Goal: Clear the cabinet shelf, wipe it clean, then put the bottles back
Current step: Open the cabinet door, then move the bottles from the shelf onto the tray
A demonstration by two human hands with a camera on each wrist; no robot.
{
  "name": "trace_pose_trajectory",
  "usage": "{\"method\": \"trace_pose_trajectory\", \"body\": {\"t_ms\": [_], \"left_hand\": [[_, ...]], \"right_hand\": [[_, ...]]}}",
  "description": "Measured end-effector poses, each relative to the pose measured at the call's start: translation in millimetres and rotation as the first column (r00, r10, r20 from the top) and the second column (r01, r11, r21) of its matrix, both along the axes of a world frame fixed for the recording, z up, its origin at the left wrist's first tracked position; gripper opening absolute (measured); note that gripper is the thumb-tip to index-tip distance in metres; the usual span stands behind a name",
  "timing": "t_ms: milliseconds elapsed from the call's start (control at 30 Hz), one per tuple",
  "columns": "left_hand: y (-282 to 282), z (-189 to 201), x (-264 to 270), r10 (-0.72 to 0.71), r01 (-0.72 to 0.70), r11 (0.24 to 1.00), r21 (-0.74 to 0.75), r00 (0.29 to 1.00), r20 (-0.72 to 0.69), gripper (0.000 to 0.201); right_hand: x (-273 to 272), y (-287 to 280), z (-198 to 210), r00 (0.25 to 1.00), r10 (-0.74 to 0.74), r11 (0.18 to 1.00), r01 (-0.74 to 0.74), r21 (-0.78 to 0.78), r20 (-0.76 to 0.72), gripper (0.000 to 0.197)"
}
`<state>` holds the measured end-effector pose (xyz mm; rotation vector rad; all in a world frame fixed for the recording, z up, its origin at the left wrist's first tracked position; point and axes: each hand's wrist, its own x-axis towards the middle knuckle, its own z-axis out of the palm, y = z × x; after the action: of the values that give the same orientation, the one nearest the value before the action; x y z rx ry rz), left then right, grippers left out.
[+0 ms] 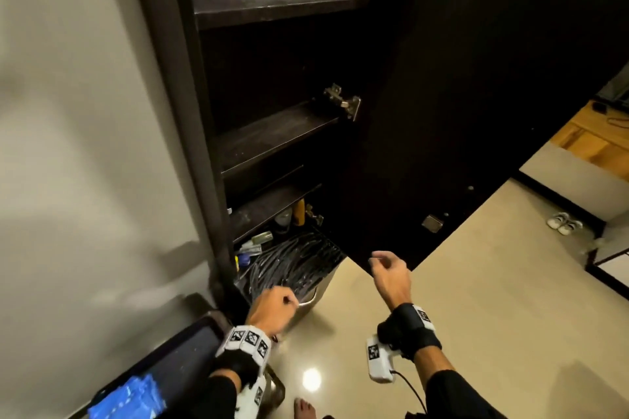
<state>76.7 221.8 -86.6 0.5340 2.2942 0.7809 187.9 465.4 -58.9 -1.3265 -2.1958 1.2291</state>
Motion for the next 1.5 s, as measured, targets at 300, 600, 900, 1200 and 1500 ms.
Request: {"method": "trace_pose_trajectory", "body": {"t_ms": [300, 600, 900, 1200, 1500], "left_hand": [[14, -13, -90, 0.068, -0.067, 0.997, -0.045, 0.997, 0.029, 0.020], [121, -107, -165, 0.216, -0.220, 0.972, -0.086, 0.975, -0.050, 0.063], [187, -188, -220, 0.566, -0.566, 0.821, 0.074, 0.791, -0.233, 0.052], [208, -235, -235, 0.677, -0.599, 0.726, 0.338, 0.535, -0.506, 0.044], [176, -240, -187, 0.704, -0.500, 0.709, 0.498, 0.554, -0.445, 0.053]], "right_hand": [[-97, 4, -27, 0.887, 0.353, 0.935, -0.347, -0.074, 0.296, 0.015], [-223, 63, -128, 0.829, 0.499, 0.861, -0.507, -0.038, 0.253, 0.046], [-311, 78, -219, 0.845, 0.531, 0.835, -0.535, 0.127, 0.064, 0.062], [-344, 77, -243, 0.881, 0.471, 0.840, -0.461, 0.287, 0.039, 0.046], [-284, 78, -247, 0.881, 0.470, 0.827, -0.459, 0.325, 0.051, 0.043]]}}
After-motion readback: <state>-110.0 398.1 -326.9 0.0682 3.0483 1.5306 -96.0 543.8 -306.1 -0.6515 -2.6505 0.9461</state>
